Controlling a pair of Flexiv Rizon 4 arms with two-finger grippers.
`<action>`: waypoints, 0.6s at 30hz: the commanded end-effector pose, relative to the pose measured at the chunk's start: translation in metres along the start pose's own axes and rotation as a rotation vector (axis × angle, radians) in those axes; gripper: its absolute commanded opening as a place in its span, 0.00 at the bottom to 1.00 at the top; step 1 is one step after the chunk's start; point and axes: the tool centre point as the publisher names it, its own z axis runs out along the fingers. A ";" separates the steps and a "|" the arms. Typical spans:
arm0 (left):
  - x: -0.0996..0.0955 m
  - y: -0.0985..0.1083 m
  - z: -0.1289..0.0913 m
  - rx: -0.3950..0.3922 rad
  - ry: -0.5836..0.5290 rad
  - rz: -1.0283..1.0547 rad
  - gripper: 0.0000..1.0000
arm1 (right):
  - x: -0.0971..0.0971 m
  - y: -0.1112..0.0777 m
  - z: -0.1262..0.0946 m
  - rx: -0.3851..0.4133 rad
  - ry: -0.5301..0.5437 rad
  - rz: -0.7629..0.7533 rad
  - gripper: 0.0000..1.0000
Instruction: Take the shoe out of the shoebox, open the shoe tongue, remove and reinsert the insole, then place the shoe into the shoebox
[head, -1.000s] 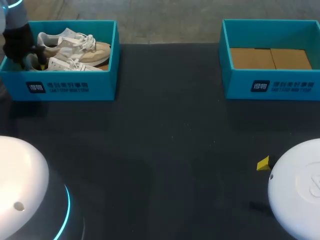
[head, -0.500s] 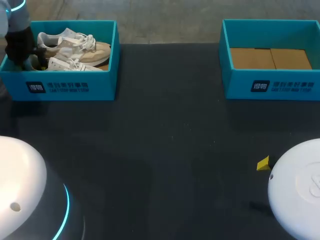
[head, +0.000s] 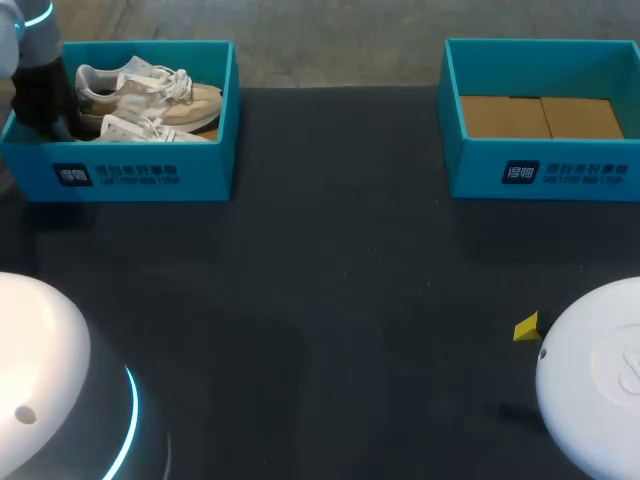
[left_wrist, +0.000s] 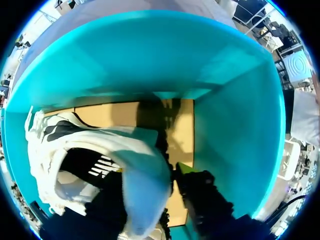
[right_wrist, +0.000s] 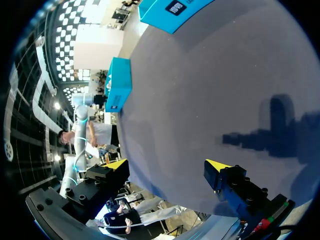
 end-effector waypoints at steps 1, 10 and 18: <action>-0.005 0.000 0.002 0.006 0.003 0.009 0.00 | 0.001 -0.002 0.000 -0.004 -0.003 0.000 1.00; -0.005 -0.005 -0.010 -0.014 -0.006 0.031 0.00 | 0.001 -0.002 0.000 -0.004 -0.003 0.000 1.00; -0.005 -0.010 -0.031 -0.048 -0.003 0.063 0.00 | 0.001 -0.002 0.000 -0.004 -0.003 0.000 1.00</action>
